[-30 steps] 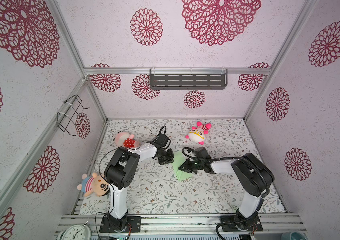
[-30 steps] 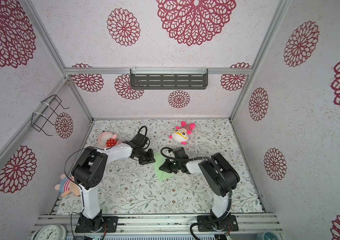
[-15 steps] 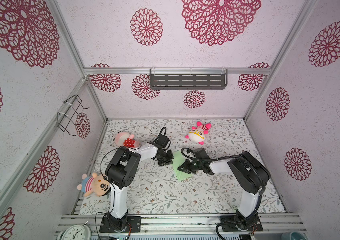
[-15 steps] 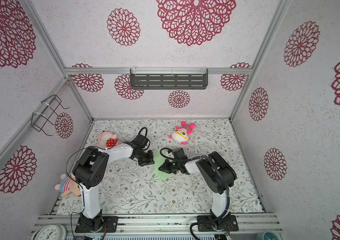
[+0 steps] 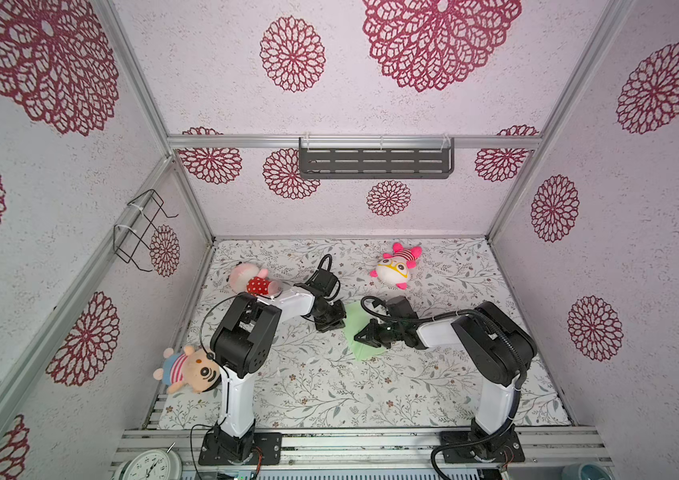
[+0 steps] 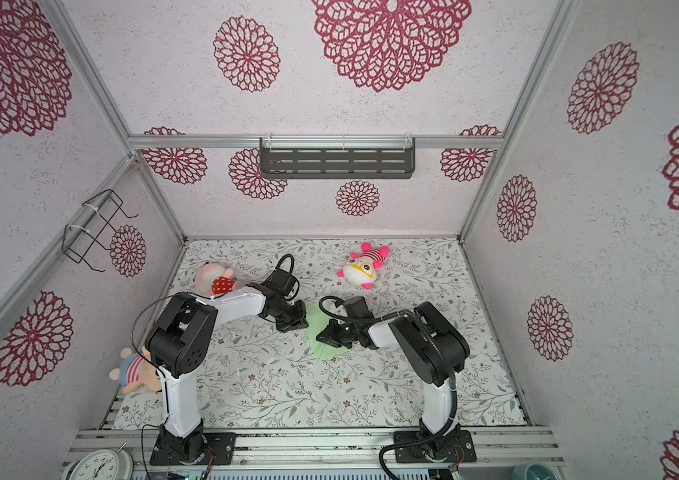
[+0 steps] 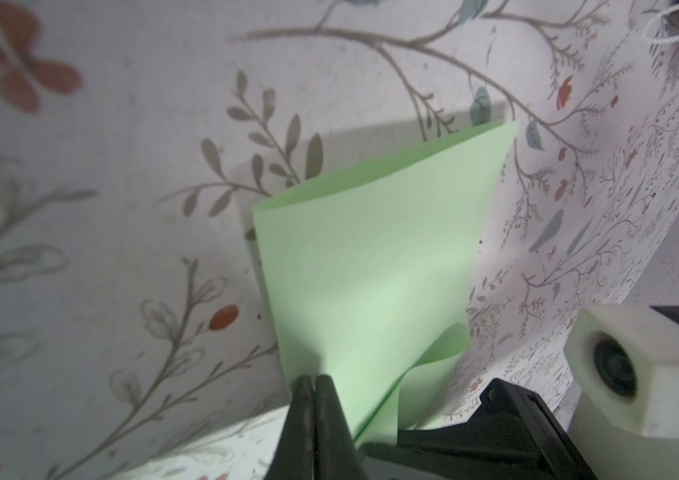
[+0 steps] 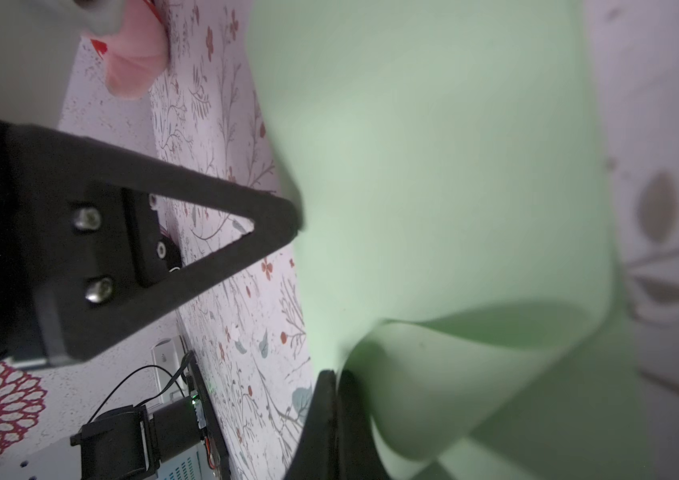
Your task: Fold a paper plane with a square sheet of paper (pick it up from the middle)
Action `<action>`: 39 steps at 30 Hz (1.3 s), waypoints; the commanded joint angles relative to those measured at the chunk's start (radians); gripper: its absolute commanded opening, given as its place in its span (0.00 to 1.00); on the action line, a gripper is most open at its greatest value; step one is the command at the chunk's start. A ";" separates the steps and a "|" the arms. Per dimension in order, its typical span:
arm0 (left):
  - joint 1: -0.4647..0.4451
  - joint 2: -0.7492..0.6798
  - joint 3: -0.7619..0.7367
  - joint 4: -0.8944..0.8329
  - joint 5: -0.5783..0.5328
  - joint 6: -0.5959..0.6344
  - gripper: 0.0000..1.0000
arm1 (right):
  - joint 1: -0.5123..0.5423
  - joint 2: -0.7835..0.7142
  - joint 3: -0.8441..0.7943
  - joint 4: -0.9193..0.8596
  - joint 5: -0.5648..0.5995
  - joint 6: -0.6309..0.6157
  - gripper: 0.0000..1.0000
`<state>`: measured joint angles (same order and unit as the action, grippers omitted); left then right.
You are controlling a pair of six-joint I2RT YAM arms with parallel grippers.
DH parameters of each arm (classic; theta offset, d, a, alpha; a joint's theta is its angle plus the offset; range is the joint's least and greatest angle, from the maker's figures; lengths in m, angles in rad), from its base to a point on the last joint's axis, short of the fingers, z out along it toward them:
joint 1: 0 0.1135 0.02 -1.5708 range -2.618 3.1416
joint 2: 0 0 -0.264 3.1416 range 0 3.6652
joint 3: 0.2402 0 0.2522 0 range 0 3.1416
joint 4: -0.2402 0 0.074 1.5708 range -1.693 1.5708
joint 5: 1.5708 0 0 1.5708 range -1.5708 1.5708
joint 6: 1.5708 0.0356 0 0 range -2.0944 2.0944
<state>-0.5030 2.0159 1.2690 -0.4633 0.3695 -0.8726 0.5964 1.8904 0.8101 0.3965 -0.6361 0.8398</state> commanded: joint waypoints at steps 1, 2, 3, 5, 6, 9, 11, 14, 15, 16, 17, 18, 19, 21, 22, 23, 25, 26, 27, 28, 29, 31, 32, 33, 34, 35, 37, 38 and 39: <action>-0.002 0.032 -0.005 -0.035 -0.030 0.006 0.05 | 0.004 0.007 0.027 0.026 -0.009 -0.002 0.04; -0.002 0.032 -0.005 -0.035 -0.030 0.005 0.05 | 0.005 0.009 0.026 0.031 -0.009 0.000 0.04; -0.003 0.032 -0.005 -0.035 -0.030 0.004 0.05 | 0.005 0.012 0.025 0.038 -0.010 0.003 0.04; -0.002 0.034 -0.005 -0.035 -0.030 0.004 0.05 | 0.005 0.015 0.026 0.039 -0.011 0.004 0.05; -0.002 0.035 -0.005 -0.035 -0.030 0.004 0.05 | 0.005 0.014 0.025 0.044 -0.011 0.005 0.04; -0.002 0.036 -0.005 -0.035 -0.030 0.003 0.05 | 0.003 0.017 0.025 0.047 -0.009 0.009 0.05; -0.002 0.037 -0.007 -0.037 -0.032 0.003 0.05 | 0.004 0.018 0.024 0.045 -0.005 0.007 0.04; -0.003 0.037 -0.009 -0.036 -0.032 0.003 0.05 | 0.004 0.022 0.025 0.044 -0.001 0.007 0.05; -0.004 0.037 -0.008 -0.035 -0.032 0.003 0.05 | 0.003 0.022 0.024 0.041 0.004 0.007 0.05; -0.003 0.037 -0.008 -0.035 -0.032 0.002 0.05 | 0.003 0.024 0.025 0.038 0.006 0.005 0.05; -0.004 0.037 -0.009 -0.035 -0.032 0.003 0.05 | 0.004 0.023 0.025 0.037 0.009 0.005 0.04; -0.003 0.036 -0.010 -0.035 -0.033 0.002 0.05 | 0.004 0.024 0.025 0.032 0.014 0.004 0.05; -0.004 0.036 -0.010 -0.035 -0.034 0.002 0.05 | 0.003 0.022 0.027 0.024 0.020 0.000 0.05; -0.005 0.036 -0.013 -0.034 -0.035 0.001 0.05 | 0.003 0.019 0.026 0.015 0.030 -0.004 0.05; -0.004 0.035 -0.013 -0.034 -0.035 0.000 0.05 | 0.003 0.017 0.024 0.015 0.031 -0.005 0.05; -0.004 0.036 -0.014 -0.034 -0.034 0.000 0.05 | 0.003 0.016 0.023 0.015 0.032 -0.005 0.05; -0.004 0.034 -0.017 -0.034 -0.039 -0.002 0.05 | 0.003 0.014 0.020 0.012 0.036 -0.007 0.05; -0.005 0.035 -0.017 -0.034 -0.040 -0.003 0.05 | 0.003 0.011 0.019 0.013 0.037 -0.007 0.05; -0.005 0.035 -0.019 -0.035 -0.044 -0.004 0.05 | 0.003 0.009 0.018 0.015 0.039 -0.008 0.05; -0.004 0.034 -0.019 -0.036 -0.046 -0.005 0.05 | 0.003 0.006 0.017 0.018 0.040 -0.008 0.05; -0.003 0.036 -0.020 -0.038 -0.050 -0.006 0.05 | 0.004 0.003 0.014 0.024 0.040 -0.009 0.05; -0.004 0.036 -0.021 -0.040 -0.055 -0.008 0.05 | 0.003 -0.003 0.006 0.032 0.039 -0.008 0.05; -0.004 0.037 -0.020 -0.042 -0.057 -0.009 0.05 | 0.003 -0.006 0.005 0.034 0.038 -0.008 0.05; -0.004 0.038 -0.021 -0.043 -0.059 -0.009 0.05 | 0.003 -0.009 0.004 0.036 0.036 -0.010 0.05; -0.004 0.038 -0.021 -0.044 -0.061 -0.012 0.05 | 0.003 -0.013 0.003 0.041 0.035 -0.010 0.06; -0.004 0.039 -0.020 -0.045 -0.061 -0.011 0.05 | 0.003 -0.017 0.002 0.045 0.035 -0.012 0.06; -0.004 0.041 -0.020 -0.048 -0.064 -0.012 0.05 | 0.004 -0.019 0.001 0.045 0.032 -0.015 0.06; -0.003 0.042 -0.019 -0.049 -0.066 -0.012 0.05 | 0.003 -0.019 0.001 0.047 0.032 -0.015 0.06; -0.004 0.042 -0.019 -0.050 -0.067 -0.012 0.05 | 0.003 -0.017 0.000 0.051 0.032 -0.013 0.06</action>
<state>-0.5041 2.0163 1.2690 -0.4648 0.3531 -0.8764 0.5964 1.9015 0.8097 0.4301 -0.6285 0.8394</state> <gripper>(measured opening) 0.048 0.063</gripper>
